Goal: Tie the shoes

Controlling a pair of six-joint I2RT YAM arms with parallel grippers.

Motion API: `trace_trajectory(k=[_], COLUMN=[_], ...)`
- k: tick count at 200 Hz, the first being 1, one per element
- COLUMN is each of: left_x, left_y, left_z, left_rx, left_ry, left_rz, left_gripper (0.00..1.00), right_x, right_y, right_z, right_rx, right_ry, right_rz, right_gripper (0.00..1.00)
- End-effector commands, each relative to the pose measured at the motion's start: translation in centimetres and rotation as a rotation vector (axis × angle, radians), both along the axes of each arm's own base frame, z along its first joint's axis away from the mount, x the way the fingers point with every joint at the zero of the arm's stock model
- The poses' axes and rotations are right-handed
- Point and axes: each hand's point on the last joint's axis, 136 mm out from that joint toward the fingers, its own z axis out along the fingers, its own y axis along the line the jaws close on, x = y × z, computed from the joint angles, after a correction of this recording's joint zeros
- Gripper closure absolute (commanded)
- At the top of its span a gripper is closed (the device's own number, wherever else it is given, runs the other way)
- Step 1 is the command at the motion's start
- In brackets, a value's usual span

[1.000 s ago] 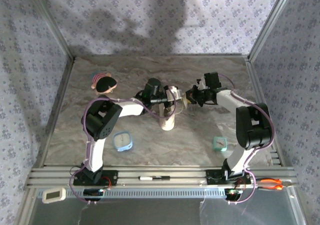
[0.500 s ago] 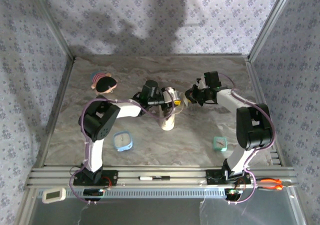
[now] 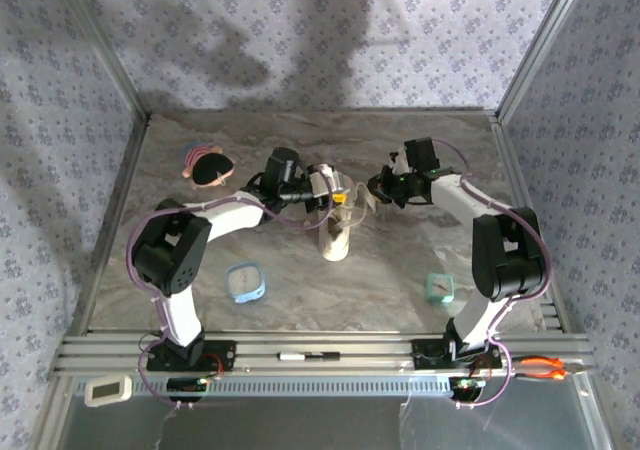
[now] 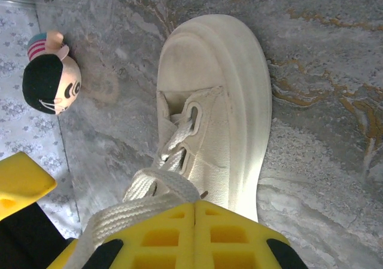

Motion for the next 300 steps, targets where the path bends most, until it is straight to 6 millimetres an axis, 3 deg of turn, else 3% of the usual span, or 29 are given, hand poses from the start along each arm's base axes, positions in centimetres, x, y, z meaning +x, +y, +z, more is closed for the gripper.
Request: trace_trajectory(k=[1, 54, 107, 131, 159, 212, 300], left_x=[-1.1, 0.1, -1.0, -1.7, -2.1, -2.3, 0.3], left_y=[-1.4, -2.8, -3.7, -3.9, -3.7, -3.0, -3.6], left_z=[1.5, 1.0, 0.1, 0.0, 0.0, -1.5, -2.1], left_rx=[0.027, 0.09, 0.144, 0.149, 0.145, 0.16, 0.171], left_ry=[-0.046, -0.067, -0.071, -0.068, -0.067, -0.061, -0.177], left_rz=[-0.083, -0.093, -0.158, -0.178, -0.179, -0.153, -0.07], left_gripper=[0.51, 0.5, 0.59, 0.7, 1.0, 1.0, 1.0], right_x=[-0.1, -0.3, -0.2, -0.2, -0.2, -0.1, -0.7], right_y=[0.2, 0.4, 0.3, 0.4, 0.3, 0.3, 0.6], right_z=[0.9, 1.0, 1.3, 1.3, 1.4, 2.0, 2.1], right_rx=[-0.029, -0.04, -0.047, -0.048, -0.054, -0.05, -0.051], right_ry=[-0.022, -0.025, -0.032, -0.032, -0.034, -0.042, -0.044], right_rz=[0.018, 0.028, 0.029, 0.03, 0.03, 0.025, 0.036], right_gripper=[1.0, 1.0, 1.0, 1.0, 1.0, 1.0, 1.0])
